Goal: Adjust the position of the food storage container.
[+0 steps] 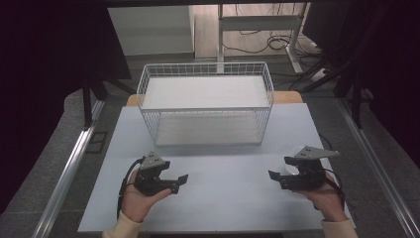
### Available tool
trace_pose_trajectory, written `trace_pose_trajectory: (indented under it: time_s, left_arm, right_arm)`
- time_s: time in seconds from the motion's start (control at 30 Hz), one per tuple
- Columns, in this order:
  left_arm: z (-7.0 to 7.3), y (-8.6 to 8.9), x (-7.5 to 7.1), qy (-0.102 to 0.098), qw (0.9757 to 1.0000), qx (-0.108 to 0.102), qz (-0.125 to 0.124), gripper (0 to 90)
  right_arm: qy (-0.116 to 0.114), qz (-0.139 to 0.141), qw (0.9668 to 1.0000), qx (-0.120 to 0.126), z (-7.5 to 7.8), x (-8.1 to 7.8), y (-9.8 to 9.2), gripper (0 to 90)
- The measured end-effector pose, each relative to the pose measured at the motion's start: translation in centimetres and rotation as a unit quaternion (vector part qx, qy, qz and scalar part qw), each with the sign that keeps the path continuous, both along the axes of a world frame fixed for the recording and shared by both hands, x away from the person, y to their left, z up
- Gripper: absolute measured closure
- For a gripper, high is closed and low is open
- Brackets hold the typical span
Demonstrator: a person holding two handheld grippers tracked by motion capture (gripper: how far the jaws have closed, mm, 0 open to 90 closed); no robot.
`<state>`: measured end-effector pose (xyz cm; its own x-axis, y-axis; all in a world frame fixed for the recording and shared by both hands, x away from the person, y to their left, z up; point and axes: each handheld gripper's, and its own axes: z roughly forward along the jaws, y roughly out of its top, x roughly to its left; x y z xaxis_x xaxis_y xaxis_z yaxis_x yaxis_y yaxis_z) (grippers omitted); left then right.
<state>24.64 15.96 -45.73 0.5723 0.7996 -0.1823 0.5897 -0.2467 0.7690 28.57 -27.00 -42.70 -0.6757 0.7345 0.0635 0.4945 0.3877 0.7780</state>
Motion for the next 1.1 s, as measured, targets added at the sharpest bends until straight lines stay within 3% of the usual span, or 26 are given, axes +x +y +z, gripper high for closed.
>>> trace_pose_trajectory:
  time_s: [0.1,0.27,0.3,0.73,0.77,0.9,0.93,1.07,1.1]
  left_arm:
    - [-0.1,0.2,0.1,0.004,1.0,-0.002,0.0,19.7]
    - [-0.3,0.1,0.4,0.009,1.0,-0.005,0.001,19.3]
    - [-0.5,0.0,0.5,0.01,0.9999,-0.004,0.004,18.8]
    - [-0.3,0.7,0.6,0.006,0.9999,-0.006,0.014,17.9]
    - [-0.4,0.6,0.6,0.008,0.9999,-0.005,0.014,17.9]
    - [-0.3,0.6,0.5,0.006,0.9999,-0.003,0.013,18.5]
    - [-0.2,0.6,0.5,0.002,0.9999,-0.002,0.014,18.8]
    - [-0.1,0.7,0.5,0.002,0.9998,-0.005,0.018,19.0]
    - [-0.1,0.8,0.5,-0.001,0.9997,-0.006,0.022,19.1]
  right_arm:
    - [-0.001,-0.002,1.0,0.004,0.6,0.3,-0.4,21.9]
    - [-0.01,-0.024,0.9996,0.008,1.8,0.7,-2.5,26.1]
    - [-0.012,-0.039,0.9991,0.013,2.2,0.8,-3.7,28.1]
    - [-0.005,-0.094,0.9955,0.008,2.4,1.9,-7.5,36.0]
    - [-0.002,-0.111,0.9938,0.007,2.3,2.4,-8.4,37.3]
    - [0.003,-0.132,0.9912,0.003,2.2,3.2,-9.8,38.4]
    - [0.003,-0.149,0.9888,0.002,2.3,3.5,-10.8,38.8]
    - [0.004,-0.163,0.9867,0.008,2.3,3.8,-12.0,39.5]
    - [0.007,-0.173,0.9848,0.005,2.1,4.0,-12.6,40.4]
